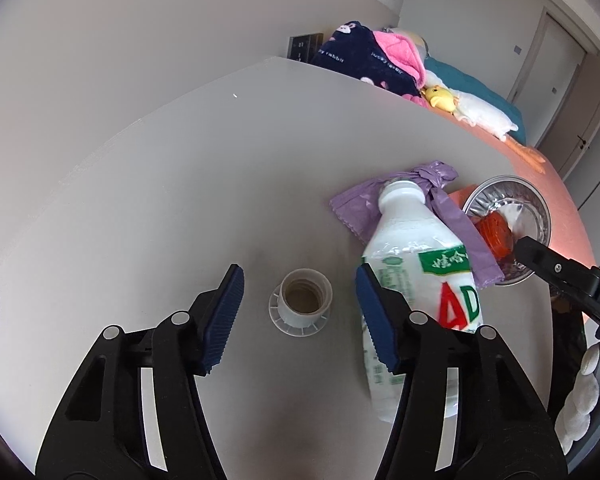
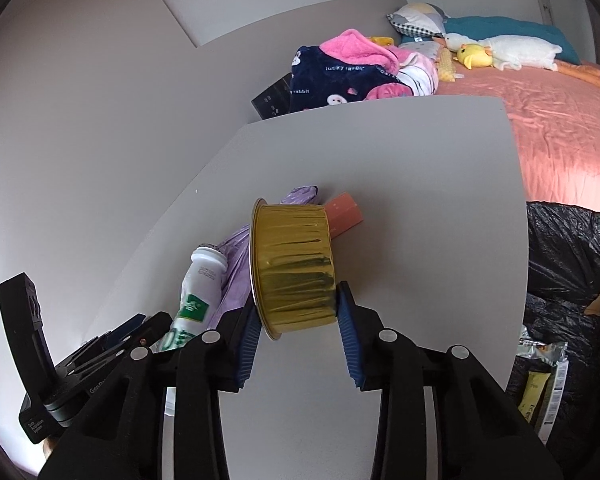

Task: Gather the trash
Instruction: 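Grasp the red cups in the foil tray with the right gripper while the left grasps the small white cup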

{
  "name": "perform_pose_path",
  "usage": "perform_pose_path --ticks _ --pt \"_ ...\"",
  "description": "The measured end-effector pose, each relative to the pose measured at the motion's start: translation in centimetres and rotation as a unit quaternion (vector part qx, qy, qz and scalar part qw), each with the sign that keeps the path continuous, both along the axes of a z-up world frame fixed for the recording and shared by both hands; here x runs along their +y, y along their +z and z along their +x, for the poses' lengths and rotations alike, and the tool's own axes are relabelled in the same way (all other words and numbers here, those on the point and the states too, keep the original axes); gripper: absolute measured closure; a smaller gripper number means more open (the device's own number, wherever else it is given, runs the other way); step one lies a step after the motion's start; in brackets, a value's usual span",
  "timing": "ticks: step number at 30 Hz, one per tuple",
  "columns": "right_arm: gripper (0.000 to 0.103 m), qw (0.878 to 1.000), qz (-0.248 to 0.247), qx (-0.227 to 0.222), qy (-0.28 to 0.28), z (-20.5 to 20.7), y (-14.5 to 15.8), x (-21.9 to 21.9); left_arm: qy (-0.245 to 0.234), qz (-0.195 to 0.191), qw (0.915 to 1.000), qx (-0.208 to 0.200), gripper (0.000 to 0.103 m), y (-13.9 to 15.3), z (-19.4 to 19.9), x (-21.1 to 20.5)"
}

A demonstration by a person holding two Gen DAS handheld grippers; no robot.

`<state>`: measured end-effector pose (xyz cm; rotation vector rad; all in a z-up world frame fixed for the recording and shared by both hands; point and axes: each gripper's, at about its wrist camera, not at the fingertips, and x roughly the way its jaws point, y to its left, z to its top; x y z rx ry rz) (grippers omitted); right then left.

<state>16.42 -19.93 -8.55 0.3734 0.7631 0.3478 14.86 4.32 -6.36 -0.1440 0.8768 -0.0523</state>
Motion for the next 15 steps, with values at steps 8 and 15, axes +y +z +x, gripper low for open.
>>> perform_pose_path --ticks 8,15 --pt "0.066 1.0 -0.009 -0.014 -0.008 -0.9 0.2 -1.6 -0.012 0.02 0.9997 0.002 0.053 -0.4 0.3 -1.1" --pt "0.079 0.996 -0.067 -0.05 -0.013 -1.5 0.5 -1.5 -0.028 0.026 0.9993 0.004 0.073 -0.4 0.6 -1.9"
